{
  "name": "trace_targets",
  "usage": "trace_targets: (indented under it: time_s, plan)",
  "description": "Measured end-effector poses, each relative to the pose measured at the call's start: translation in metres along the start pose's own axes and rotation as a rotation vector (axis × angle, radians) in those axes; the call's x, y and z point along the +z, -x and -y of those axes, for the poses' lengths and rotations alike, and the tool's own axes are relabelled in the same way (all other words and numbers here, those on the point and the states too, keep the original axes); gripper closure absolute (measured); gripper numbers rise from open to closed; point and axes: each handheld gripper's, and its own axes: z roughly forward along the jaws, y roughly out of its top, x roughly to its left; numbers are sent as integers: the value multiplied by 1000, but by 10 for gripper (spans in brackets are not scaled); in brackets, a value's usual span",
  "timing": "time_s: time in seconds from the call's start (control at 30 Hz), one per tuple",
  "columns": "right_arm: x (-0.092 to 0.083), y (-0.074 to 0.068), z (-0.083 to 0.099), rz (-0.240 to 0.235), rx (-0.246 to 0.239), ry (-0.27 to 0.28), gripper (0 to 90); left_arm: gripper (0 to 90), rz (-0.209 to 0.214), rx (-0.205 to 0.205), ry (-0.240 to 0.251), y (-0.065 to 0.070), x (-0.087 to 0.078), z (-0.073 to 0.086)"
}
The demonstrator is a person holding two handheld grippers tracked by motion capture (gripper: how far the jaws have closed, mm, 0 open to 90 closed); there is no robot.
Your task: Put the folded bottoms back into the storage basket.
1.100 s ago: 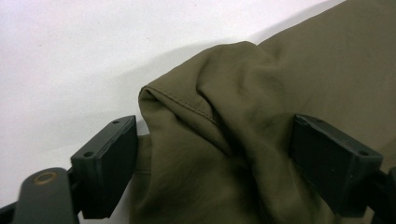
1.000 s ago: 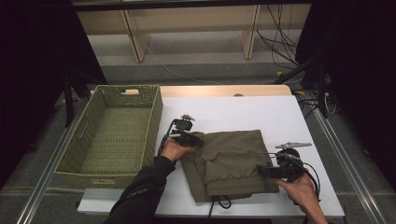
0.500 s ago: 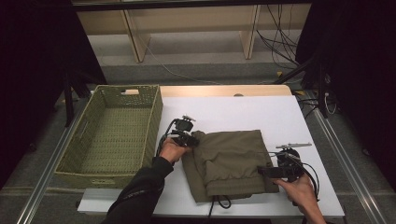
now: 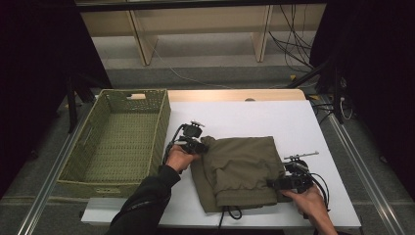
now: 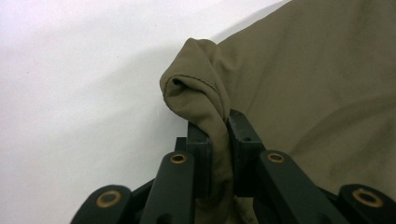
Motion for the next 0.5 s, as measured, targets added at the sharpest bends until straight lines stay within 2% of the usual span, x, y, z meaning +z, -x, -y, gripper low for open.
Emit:
trace_targets:
  time_s: [0.13, 0.33, 0.4, 0.5]
  plan:
    - [2, -5, 1, -55, 2, 3, 475, 806, 8, 2, 7, 1, -3, 0]
    - [6, -11, 0, -81, -19, 9, 789, 810, 17, -1, 29, 3, -7, -2]
    - [5, -11, 0, -82, -23, 10, 837, 812, 22, -6, 40, 3, -8, -2]
    - [2, -9, -1, -97, -23, 21, 865, 815, 31, -6, 51, 3, -12, -4]
